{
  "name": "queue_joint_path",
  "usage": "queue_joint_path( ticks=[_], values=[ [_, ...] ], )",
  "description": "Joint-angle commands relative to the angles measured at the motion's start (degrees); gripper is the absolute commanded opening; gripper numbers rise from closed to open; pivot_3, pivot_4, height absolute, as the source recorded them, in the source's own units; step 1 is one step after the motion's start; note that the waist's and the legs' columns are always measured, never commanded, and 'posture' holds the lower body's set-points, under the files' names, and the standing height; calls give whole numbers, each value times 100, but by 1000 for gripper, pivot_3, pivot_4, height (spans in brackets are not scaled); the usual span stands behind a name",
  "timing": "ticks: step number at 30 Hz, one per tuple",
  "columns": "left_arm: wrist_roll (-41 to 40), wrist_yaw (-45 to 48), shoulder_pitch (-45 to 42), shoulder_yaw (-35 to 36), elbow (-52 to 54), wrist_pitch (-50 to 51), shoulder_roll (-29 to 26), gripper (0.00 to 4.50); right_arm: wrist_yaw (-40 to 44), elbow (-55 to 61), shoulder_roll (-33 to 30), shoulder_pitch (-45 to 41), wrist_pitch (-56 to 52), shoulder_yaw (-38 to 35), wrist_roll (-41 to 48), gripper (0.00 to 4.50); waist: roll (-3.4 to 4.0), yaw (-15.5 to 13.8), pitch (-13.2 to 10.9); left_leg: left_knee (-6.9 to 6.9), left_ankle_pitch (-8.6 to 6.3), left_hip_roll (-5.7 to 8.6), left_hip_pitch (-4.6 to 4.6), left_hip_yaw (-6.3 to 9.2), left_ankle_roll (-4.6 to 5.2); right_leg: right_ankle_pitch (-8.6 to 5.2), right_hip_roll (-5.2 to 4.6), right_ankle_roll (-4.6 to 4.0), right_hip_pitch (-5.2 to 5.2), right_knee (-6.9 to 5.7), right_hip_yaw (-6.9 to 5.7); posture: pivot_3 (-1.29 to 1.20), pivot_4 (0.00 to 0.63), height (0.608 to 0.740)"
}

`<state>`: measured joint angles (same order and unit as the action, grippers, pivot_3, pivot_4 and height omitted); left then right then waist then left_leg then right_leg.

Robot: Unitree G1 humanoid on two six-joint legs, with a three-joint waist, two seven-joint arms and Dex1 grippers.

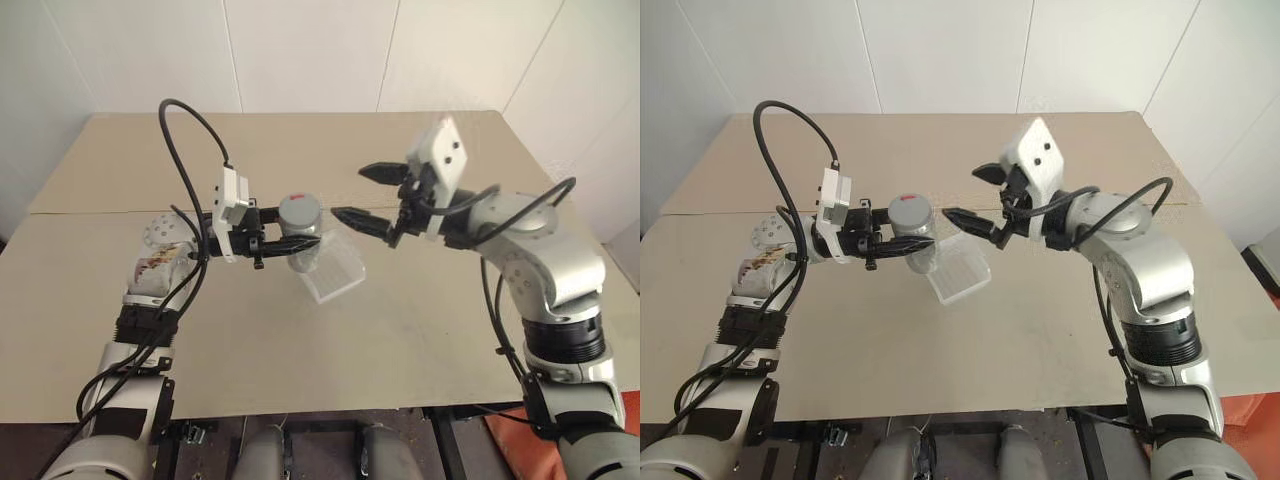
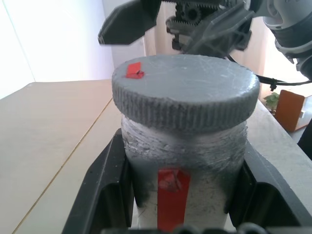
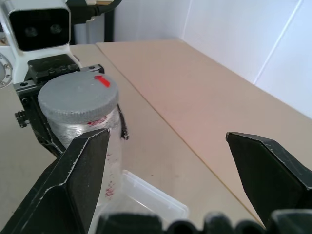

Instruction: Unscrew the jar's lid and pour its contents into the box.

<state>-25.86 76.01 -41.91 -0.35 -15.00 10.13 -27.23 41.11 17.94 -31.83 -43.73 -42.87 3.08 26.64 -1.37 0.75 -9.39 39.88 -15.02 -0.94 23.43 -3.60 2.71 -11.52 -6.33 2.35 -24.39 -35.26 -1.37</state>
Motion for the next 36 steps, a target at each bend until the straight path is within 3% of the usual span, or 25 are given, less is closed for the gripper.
queue_joint_path(
  ticks=[1,8,16,22,36],
  values=[
    [-36,40,-59,51,63,-122,-5,2017,85,314,-81,45,106,-189,132,4474,0,5,0,0,0,0,0,0,0,0,0,0,-1,-1,0,0,150,740],
    [-11,29,-88,15,23,-130,55,2017,399,783,-1,107,75,-203,677,4474,0,-9,0,1,0,0,1,1,0,0,0,0,0,5,1,0,150,740],
    [-19,50,-116,-5,40,-122,69,2017,-183,228,609,-473,121,575,0,4474,0,2,0,0,1,0,-5,0,-1,0,1,0,0,-3,2,0,150,740],
    [-40,49,-74,11,115,-102,22,2017,-252,-77,806,-609,164,765,-313,4474,0,-21,0,2,1,3,5,1,-1,0,-1,0,-2,-3,0,0,150,740],
    [-86,22,4,47,204,-86,-79,2017,-178,-102,218,-304,71,126,-284,4474,0,-13,0,2,0,2,3,2,-1,0,0,0,-1,-3,-1,0,150,740]
  ],
)
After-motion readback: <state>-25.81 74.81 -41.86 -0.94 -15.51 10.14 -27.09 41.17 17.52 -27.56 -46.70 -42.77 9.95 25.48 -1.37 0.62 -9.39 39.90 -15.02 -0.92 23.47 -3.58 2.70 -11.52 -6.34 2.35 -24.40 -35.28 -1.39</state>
